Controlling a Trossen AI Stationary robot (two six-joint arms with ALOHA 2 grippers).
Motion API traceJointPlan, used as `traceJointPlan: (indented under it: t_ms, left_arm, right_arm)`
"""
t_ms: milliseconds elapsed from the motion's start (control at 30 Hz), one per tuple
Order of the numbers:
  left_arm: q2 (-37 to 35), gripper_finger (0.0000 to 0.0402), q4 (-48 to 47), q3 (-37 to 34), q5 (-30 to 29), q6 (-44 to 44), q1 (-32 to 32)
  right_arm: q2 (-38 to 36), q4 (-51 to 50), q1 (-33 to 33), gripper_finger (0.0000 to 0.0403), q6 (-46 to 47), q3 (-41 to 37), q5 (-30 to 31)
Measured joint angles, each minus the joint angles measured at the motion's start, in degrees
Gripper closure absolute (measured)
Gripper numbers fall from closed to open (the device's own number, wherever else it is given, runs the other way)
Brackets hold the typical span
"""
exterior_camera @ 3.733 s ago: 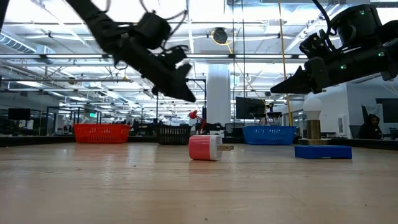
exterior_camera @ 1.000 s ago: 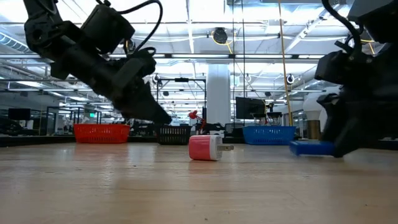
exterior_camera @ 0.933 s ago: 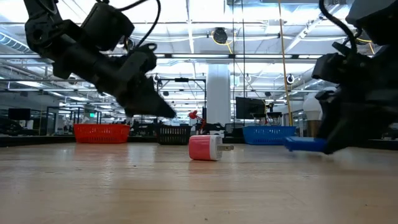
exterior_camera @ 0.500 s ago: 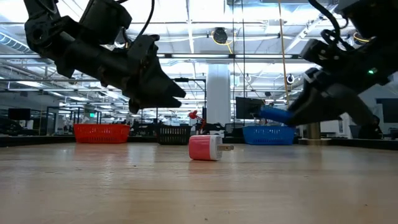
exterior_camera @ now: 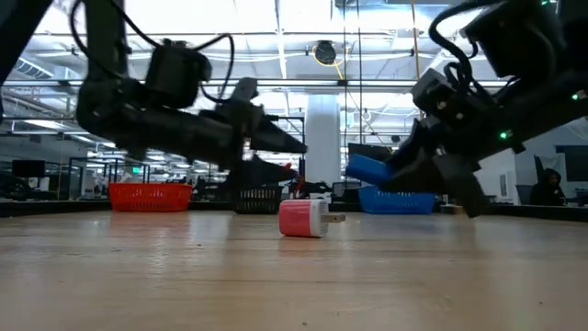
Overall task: Pick & Place Office items
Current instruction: Put the blue digital clock into the red bin
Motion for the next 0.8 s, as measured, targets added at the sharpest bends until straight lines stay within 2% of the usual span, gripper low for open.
traceJointPlan:
  t_ms: [100,267,433,800]
  left_arm:
    - [2.99,0.0162,-1.21,3.83,2.15,-1.63,0.25]
    - [6.04,0.0162,-5.26,8.29,1.9,-1.67,-0.42]
    - [6.0,0.0162,-10.12,10.1,-1.21,-1.18,-0.54]
    - [6.26,0.0174,-10.62,13.48,-0.4,0.28,-2.69]
  right_arm:
    - [3.53,4.75,-0.57,0.0235,-1.58,-0.02,-0.03]
    - [7.86,10.82,-1.21,0.0243,-2.05,0.09,0.16]
    - [8.25,12.09,-1.21,0.0237,-2.11,0.09,0.19]
    - [8.43,12.12,-1.06,0.0238,-6.54,2.09,-0.64]
